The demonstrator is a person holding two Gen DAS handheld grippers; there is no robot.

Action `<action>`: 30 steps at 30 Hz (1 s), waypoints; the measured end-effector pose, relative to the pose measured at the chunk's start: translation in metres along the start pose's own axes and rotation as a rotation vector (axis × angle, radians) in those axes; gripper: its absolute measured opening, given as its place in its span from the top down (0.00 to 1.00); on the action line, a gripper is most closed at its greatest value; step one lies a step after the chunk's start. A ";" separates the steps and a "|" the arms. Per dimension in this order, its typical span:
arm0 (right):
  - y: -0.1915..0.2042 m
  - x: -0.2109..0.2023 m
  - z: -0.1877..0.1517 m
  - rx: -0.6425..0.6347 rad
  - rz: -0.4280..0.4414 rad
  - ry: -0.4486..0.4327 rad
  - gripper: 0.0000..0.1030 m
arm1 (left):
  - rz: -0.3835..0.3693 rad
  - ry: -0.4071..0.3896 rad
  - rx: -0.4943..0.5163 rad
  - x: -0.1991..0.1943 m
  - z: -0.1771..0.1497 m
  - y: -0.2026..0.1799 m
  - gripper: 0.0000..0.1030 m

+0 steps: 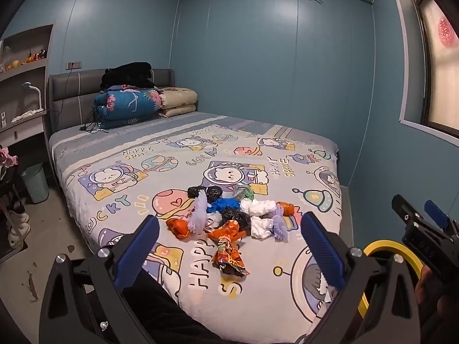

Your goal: Collect trash

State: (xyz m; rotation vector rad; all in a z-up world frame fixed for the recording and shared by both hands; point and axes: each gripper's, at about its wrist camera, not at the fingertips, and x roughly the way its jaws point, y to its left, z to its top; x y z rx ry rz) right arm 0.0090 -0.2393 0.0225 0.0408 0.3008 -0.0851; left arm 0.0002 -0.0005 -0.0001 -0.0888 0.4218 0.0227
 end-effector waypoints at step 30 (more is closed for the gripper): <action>-0.002 0.000 -0.001 0.005 0.001 0.002 0.08 | -0.004 0.003 -0.005 -0.002 -0.002 0.000 0.08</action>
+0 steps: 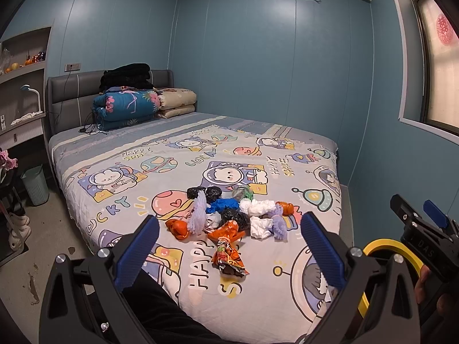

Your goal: Collect trash

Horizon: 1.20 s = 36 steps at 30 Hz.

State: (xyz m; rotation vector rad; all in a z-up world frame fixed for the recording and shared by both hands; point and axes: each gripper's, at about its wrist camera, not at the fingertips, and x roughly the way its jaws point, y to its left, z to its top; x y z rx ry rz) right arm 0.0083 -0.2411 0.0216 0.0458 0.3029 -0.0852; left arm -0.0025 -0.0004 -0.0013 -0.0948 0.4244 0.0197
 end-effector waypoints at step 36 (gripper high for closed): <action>0.001 0.002 -0.001 0.009 0.002 0.010 0.08 | 0.004 -0.003 0.007 0.001 0.009 -0.004 0.08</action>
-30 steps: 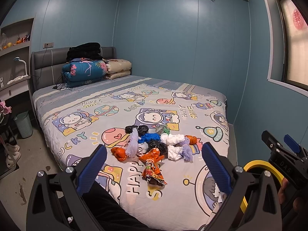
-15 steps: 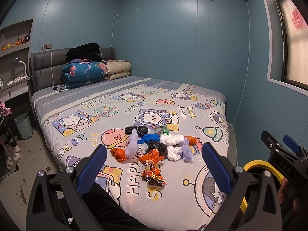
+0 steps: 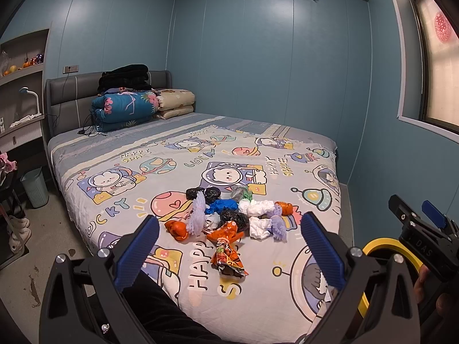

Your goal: Collect trash

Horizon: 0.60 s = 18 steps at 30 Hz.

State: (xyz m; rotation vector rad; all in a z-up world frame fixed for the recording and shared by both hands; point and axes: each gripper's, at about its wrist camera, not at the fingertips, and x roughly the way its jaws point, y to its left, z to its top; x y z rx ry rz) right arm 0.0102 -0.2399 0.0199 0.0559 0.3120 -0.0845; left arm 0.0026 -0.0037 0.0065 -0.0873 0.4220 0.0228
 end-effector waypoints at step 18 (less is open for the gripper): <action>0.000 0.001 -0.002 0.004 0.001 0.004 0.08 | -0.001 0.000 0.004 0.004 -0.003 -0.001 0.08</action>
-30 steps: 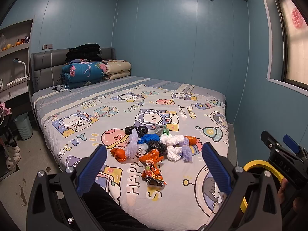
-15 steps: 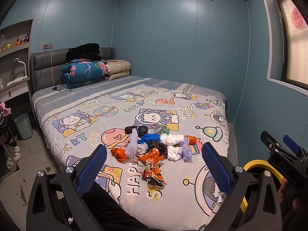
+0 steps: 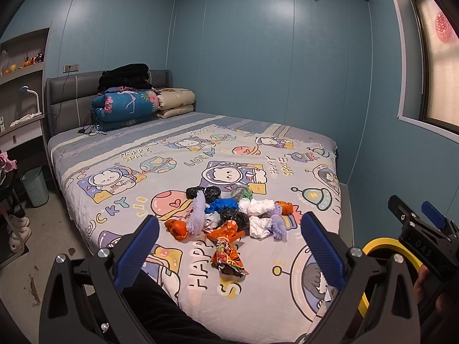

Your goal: Collect trash

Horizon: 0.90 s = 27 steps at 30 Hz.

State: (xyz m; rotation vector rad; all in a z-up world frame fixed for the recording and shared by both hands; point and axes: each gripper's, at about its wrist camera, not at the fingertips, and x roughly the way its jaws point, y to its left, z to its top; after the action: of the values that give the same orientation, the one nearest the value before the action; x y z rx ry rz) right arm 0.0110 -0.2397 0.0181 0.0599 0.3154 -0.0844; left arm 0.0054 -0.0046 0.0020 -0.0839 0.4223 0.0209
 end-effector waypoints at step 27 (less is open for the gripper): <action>0.006 0.023 0.003 -0.018 -0.008 0.044 0.08 | -0.016 0.029 -0.014 0.011 -0.010 0.012 0.08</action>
State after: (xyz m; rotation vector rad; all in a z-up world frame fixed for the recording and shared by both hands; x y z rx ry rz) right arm 0.0343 -0.2356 0.0144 0.0430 0.3600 -0.0888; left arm 0.0105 0.0064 -0.0124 -0.1017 0.4503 0.0067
